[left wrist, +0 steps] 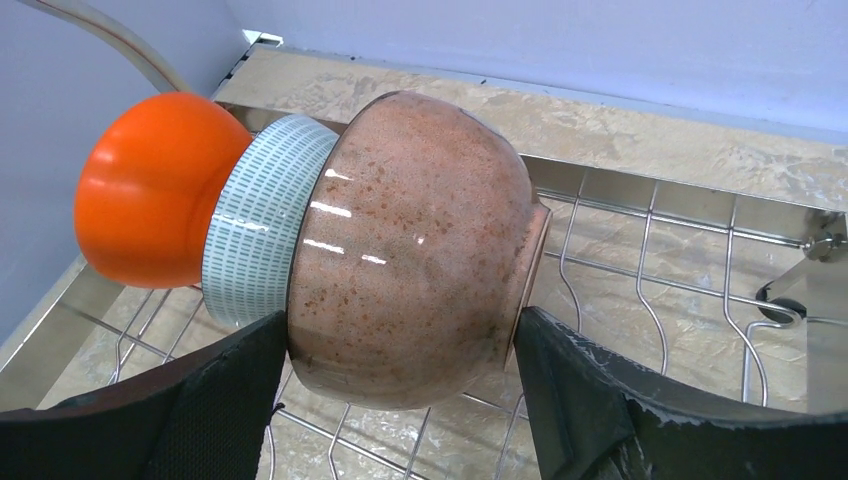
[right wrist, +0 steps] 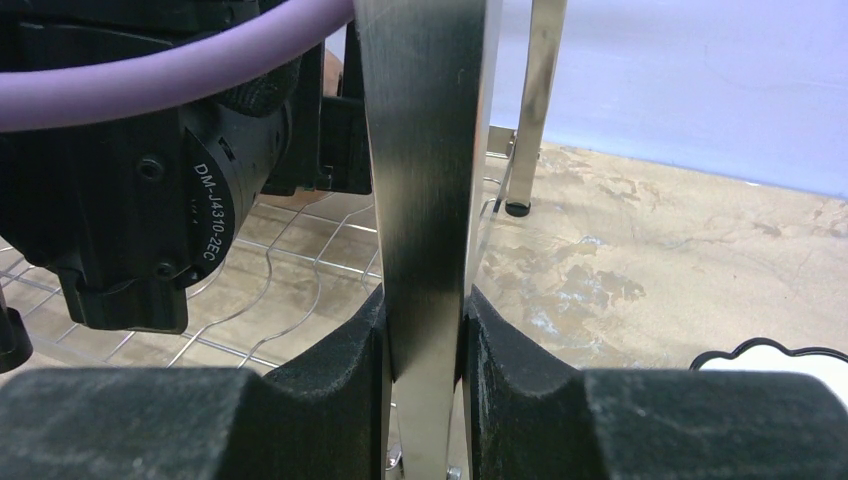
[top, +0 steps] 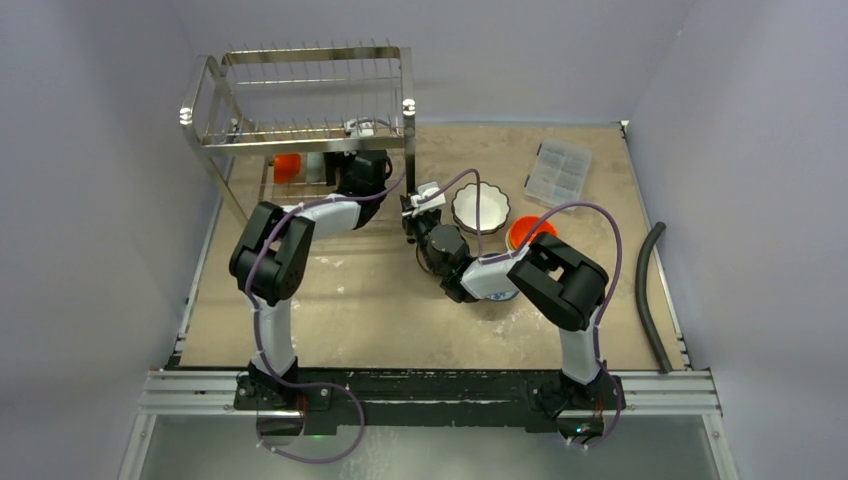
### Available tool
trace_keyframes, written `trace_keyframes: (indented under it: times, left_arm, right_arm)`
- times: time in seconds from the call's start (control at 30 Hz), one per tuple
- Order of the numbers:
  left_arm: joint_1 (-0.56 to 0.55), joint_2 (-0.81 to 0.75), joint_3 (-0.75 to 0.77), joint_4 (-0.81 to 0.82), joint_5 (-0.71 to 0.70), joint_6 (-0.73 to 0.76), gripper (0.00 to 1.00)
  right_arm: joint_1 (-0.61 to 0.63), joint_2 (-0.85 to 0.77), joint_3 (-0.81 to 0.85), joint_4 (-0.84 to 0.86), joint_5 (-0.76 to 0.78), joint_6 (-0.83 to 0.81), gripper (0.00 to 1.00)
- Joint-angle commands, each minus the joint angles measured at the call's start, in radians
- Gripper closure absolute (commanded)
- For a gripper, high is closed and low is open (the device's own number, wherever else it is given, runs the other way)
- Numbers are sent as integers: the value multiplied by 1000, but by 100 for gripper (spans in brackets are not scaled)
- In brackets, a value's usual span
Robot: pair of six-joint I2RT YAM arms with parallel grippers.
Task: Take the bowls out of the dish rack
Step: Pick up the bowl from the dish rack.
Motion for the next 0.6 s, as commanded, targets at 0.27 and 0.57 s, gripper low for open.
trace_keyframes:
  times: [0.27, 0.57]
  left_arm:
    - [-3, -22, 0, 9, 16, 5, 22]
    - [4, -61, -28, 12, 53, 6, 32]
  right_arm:
    - [15, 3, 34, -75, -93, 10, 100]
    - [14, 4, 32, -70, -95, 12, 100]
